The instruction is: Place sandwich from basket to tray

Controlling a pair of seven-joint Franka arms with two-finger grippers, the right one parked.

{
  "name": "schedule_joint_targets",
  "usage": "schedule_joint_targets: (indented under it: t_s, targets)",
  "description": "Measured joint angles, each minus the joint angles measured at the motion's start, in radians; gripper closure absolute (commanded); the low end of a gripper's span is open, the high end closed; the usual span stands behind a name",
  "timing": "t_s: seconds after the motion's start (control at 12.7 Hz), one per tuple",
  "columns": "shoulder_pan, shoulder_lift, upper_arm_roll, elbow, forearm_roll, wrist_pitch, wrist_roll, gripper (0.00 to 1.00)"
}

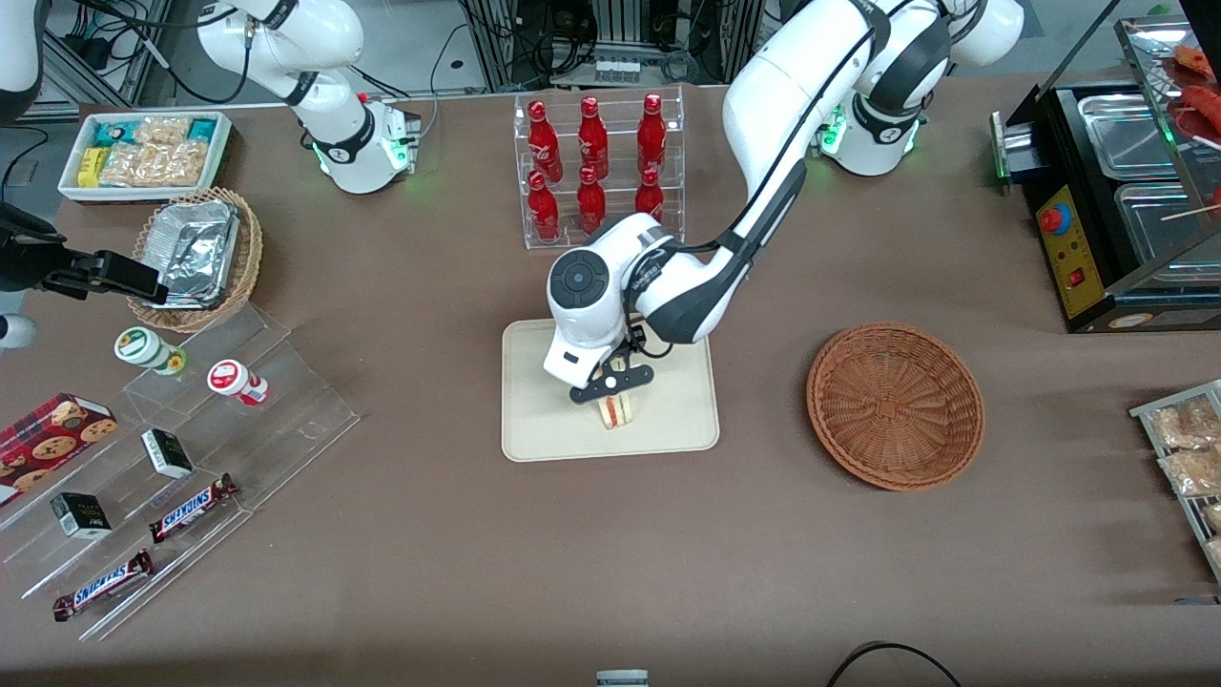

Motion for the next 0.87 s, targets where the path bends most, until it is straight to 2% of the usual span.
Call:
schedule_joint_targets:
  t_s: [0.47,0.71,0.87]
  targets:
    - [0.046,-0.066,0.002,0.060,-0.013,-0.147,0.075,0.00]
    - [0.126,-0.140,0.005,0.052,-0.026,-0.246,0.209,0.00]
    - [0.202,-0.208,0.007,-0.009,-0.043,-0.265,0.347,0.00]
